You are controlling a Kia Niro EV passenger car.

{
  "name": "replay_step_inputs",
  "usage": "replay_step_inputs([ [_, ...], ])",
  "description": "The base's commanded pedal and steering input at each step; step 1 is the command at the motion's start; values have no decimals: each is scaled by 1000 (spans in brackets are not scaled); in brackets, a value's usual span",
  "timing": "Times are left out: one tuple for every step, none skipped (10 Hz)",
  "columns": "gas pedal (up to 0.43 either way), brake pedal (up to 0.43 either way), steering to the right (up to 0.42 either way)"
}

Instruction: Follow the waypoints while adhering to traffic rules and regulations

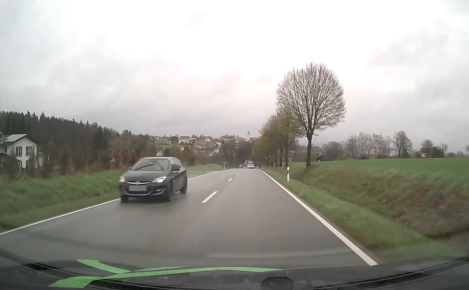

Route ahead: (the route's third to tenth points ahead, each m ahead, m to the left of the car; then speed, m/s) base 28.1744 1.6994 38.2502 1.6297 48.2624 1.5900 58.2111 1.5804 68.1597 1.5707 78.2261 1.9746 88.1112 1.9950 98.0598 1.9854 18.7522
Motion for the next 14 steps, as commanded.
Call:
replay_step_inputs([
  [0, 0, 1],
  [0, 0, 0],
  [0, 0, 0],
  [0, 0, 0],
  [0, 0, 0],
  [0, 0, 0],
  [0, 0, 0],
  [0, 0, 0],
  [0, 0, 0],
  [0, 0, 0],
  [0, 0, 0],
  [0, 0, 0],
  [0, 0, 0],
  [0, 0, 1],
])
